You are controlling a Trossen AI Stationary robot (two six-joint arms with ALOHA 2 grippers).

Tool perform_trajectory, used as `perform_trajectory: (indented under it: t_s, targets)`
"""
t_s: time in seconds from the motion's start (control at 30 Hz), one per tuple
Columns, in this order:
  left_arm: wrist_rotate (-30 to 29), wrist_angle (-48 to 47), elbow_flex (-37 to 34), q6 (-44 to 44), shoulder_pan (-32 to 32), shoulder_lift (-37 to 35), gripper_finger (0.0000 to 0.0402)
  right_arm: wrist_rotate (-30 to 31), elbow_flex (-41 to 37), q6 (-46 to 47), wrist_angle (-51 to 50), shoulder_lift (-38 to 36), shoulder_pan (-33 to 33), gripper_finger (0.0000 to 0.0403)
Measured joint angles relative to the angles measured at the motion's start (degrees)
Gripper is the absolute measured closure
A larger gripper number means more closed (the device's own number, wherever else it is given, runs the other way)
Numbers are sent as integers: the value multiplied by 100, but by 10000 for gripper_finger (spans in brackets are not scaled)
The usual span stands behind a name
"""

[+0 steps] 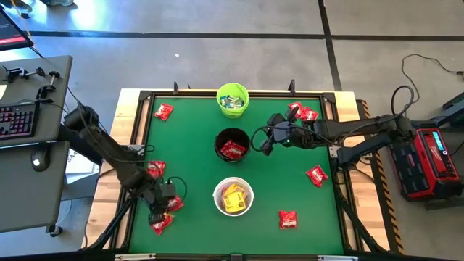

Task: Sort candy by brand, put in halloween buckets
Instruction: Put the red chocolate into the black bucket

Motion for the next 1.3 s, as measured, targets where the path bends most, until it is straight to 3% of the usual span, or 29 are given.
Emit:
perform_trajectory:
  t_s: [0.23,0.5,0.8,1.1,1.3]
  targets:
    - [-202,-144,-4,-150,285,177,200,2,0,-29,0,0,-2,402]
    - [83,666,-476,-790,576,274,170,2,0,-46,-1,0,-2,402]
    - [2,777,-549,-1244,603,272,132,2,0,-4,-1,0,-2,402]
    - [-870,756,-549,-1436,600,272,123,2,0,-2,-1,1,-2,402]
    - [-1051,790,-546,-932,600,458,123,2,0,-28,-2,2,-2,402]
